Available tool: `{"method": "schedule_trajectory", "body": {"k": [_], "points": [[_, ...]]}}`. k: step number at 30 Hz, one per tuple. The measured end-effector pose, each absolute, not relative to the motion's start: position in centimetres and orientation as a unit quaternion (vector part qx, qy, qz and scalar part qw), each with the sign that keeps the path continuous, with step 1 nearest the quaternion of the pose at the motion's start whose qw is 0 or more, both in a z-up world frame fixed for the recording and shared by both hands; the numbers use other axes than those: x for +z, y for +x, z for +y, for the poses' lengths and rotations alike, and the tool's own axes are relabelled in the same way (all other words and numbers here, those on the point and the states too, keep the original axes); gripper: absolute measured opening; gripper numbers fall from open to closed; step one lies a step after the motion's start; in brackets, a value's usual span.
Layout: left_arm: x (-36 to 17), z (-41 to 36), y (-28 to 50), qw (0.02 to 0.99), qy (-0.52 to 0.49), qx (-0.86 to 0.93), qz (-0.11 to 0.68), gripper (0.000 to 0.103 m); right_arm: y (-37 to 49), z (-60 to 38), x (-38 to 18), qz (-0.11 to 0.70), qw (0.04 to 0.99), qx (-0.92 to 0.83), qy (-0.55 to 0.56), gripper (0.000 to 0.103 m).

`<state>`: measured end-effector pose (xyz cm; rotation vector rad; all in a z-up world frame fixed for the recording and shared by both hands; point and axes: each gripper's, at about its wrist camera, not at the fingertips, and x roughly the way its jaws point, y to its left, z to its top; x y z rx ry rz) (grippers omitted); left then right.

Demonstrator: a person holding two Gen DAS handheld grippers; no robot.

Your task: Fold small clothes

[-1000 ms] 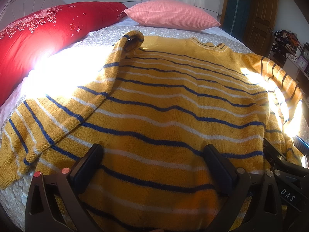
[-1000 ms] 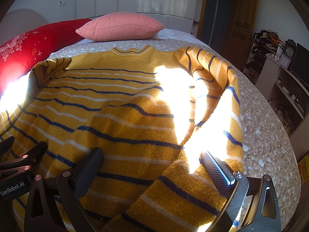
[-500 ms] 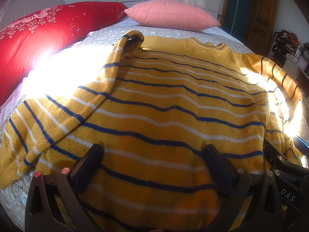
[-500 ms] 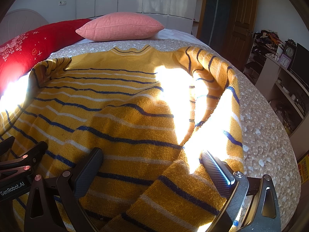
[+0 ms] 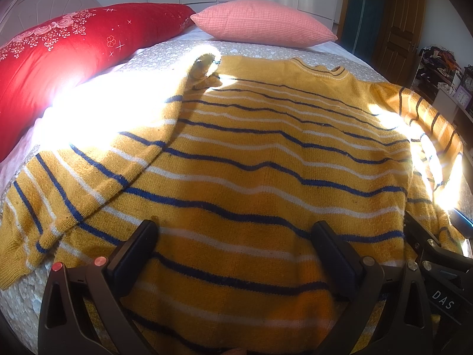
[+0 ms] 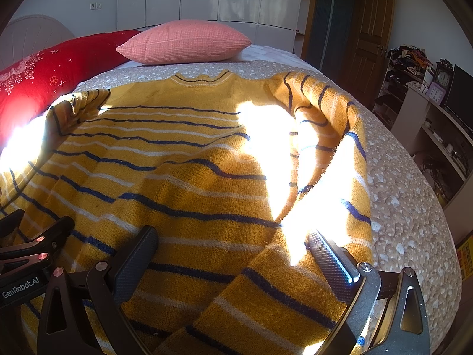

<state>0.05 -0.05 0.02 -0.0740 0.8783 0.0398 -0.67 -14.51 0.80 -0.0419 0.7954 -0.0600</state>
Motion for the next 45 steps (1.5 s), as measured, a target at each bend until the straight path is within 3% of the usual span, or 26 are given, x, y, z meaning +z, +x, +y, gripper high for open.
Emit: {"method": "schedule_trajectory", "body": {"k": [45], "points": [[-0.2, -0.8, -0.8, 0.908, -0.01, 0.047, 0.416, 0.103, -1.2, -15.8, 0.8, 0.395, 0.918, 0.005, 0.017, 0.103]]}}
